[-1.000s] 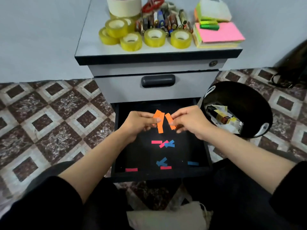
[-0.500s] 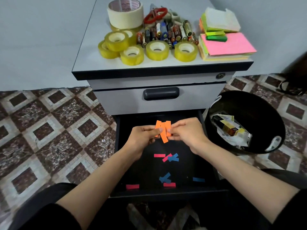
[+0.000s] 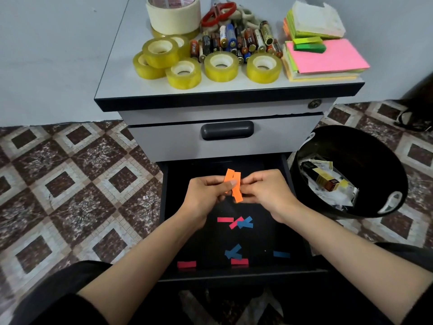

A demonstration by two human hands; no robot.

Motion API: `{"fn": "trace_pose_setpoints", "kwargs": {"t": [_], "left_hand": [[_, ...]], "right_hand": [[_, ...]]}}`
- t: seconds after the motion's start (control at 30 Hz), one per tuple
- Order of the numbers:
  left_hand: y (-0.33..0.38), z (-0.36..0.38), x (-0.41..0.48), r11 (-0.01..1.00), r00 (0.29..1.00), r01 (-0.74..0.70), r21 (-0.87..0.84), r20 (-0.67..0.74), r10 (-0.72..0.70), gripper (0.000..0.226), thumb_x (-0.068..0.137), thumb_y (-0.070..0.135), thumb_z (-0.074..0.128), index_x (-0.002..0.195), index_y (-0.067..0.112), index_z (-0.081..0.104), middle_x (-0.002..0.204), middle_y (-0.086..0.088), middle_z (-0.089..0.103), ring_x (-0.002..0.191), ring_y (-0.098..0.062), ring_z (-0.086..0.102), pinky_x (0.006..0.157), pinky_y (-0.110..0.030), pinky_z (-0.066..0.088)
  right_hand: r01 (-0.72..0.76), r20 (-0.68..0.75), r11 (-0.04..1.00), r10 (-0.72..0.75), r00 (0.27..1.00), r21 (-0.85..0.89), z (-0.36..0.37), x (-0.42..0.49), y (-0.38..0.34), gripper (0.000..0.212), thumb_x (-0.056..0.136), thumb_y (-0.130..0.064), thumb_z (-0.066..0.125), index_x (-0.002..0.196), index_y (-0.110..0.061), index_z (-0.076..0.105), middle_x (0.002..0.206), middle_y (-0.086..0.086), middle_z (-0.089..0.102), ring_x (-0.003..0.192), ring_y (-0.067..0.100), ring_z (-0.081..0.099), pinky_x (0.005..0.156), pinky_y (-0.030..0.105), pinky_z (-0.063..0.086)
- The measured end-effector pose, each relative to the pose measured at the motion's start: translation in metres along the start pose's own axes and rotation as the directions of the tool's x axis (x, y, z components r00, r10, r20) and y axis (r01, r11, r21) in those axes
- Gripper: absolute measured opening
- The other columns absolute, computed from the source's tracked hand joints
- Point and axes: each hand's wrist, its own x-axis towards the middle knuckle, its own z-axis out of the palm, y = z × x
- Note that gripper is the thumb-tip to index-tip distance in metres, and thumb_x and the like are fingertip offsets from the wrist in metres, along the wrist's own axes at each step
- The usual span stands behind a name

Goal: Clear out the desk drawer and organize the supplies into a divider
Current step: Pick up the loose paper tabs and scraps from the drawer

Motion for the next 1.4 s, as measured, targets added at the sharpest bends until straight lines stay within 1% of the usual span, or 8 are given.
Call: {"fn": "trace_pose_setpoints", "kwargs": {"t": [0.2, 0.33, 0.5, 0.8, 0.97, 1.1, 1.23, 1.4], "left_hand": [[-0.0002, -0.0011, 0.0027, 0.999, 0.999, -0.035, 0.011, -0.032, 0.035, 0.007, 0.084, 0.011, 0.065, 0.084, 0.010, 0.072, 0.065, 0.001, 0.064, 0.057, -0.006, 0.049, 0.056, -0.016, 0.042], [-0.0011, -0.0020, 0.0023, 0.997, 0.998, -0.068, 0.022, -0.009, 0.068, 0.007, 0.084, 0.010, 0.065, 0.084, 0.012, 0.071, 0.069, 0.001, 0.066, 0.058, -0.003, 0.052, 0.055, -0.012, 0.043], [-0.0023, 0.0000, 0.0039, 0.996, 0.995, -0.080, 0.027, -0.050, 0.082, 0.009, 0.080, 0.010, 0.069, 0.088, 0.013, 0.065, 0.080, 0.000, 0.070, 0.062, -0.001, 0.060, 0.059, -0.015, 0.044], [-0.0020, 0.0002, 0.0042, 0.992, 0.993, -0.108, 0.063, -0.041, 0.111, 0.005, 0.079, 0.009, 0.068, 0.083, 0.009, 0.067, 0.073, 0.000, 0.066, 0.054, 0.002, 0.057, 0.053, -0.011, 0.044], [-0.0016, -0.0019, 0.0053, 0.995, 0.995, -0.092, 0.039, -0.030, 0.094, 0.005, 0.079, 0.009, 0.070, 0.083, 0.009, 0.070, 0.072, 0.003, 0.066, 0.051, 0.005, 0.054, 0.053, -0.011, 0.041], [0.0005, -0.0042, 0.0071, 0.994, 0.993, -0.107, -0.021, -0.052, 0.106, 0.002, 0.080, 0.011, 0.069, 0.079, 0.012, 0.070, 0.073, 0.005, 0.067, 0.058, 0.002, 0.055, 0.053, -0.013, 0.041], [-0.0005, -0.0004, 0.0065, 0.992, 0.987, -0.124, 0.023, -0.098, 0.125, 0.002, 0.078, 0.012, 0.070, 0.080, 0.011, 0.070, 0.078, 0.002, 0.068, 0.066, -0.002, 0.057, 0.054, -0.015, 0.042], [-0.0037, -0.0006, 0.0076, 0.989, 0.981, -0.129, 0.071, -0.140, 0.138, 0.002, 0.079, 0.013, 0.070, 0.079, 0.012, 0.068, 0.077, 0.003, 0.067, 0.066, -0.002, 0.058, 0.055, -0.015, 0.044]], "right_hand": [[-0.023, 0.003, 0.998, 0.023, 1.000, 0.052, 0.0008, 0.0008, -0.0017, 0.014, 0.089, -0.005, 0.059, 0.097, 0.002, 0.068, 0.093, 0.018, 0.070, 0.081, 0.024, 0.071, 0.070, 0.029, 0.059], [-0.049, 0.001, 0.996, 0.049, 0.999, 0.078, 0.0003, 0.0004, -0.0038, 0.008, 0.088, -0.003, 0.060, 0.092, -0.002, 0.068, 0.090, 0.017, 0.069, 0.074, 0.021, 0.070, 0.064, 0.028, 0.060], [0.050, -0.030, 0.999, -0.050, 0.998, -0.008, -0.0012, -0.0005, -0.0045, 0.010, 0.089, -0.003, 0.059, 0.083, -0.007, 0.067, 0.083, 0.010, 0.069, 0.068, 0.016, 0.070, 0.054, 0.022, 0.056], [0.113, 0.029, 0.993, -0.112, 0.993, -0.029, -0.0019, -0.0026, -0.0048, 0.008, 0.084, -0.005, 0.065, 0.081, -0.012, 0.068, 0.080, 0.008, 0.068, 0.067, 0.014, 0.069, 0.056, 0.023, 0.057], [0.064, 0.009, 0.997, -0.065, 0.998, 0.034, -0.0031, -0.0011, -0.0074, 0.015, 0.084, -0.001, 0.064, 0.075, -0.013, 0.067, 0.079, 0.009, 0.068, 0.067, 0.018, 0.068, 0.056, 0.027, 0.058], [0.041, 0.008, 0.999, -0.041, 0.999, 0.006, -0.0026, 0.0000, -0.0057, 0.011, 0.087, -0.002, 0.061, 0.082, -0.009, 0.067, 0.086, 0.017, 0.068, 0.066, 0.024, 0.069, 0.053, 0.025, 0.057], [0.030, 0.075, 1.000, -0.030, 0.997, 0.001, -0.0018, -0.0016, -0.0047, 0.013, 0.088, -0.002, 0.059, 0.081, -0.009, 0.067, 0.080, 0.015, 0.068, 0.059, 0.021, 0.069, 0.048, 0.020, 0.052], [0.036, 0.094, 0.998, -0.041, 0.995, 0.054, -0.0025, -0.0010, -0.0046, 0.008, 0.088, -0.004, 0.060, 0.087, -0.005, 0.068, 0.087, 0.016, 0.069, 0.067, 0.021, 0.070, 0.060, 0.024, 0.058]]}}
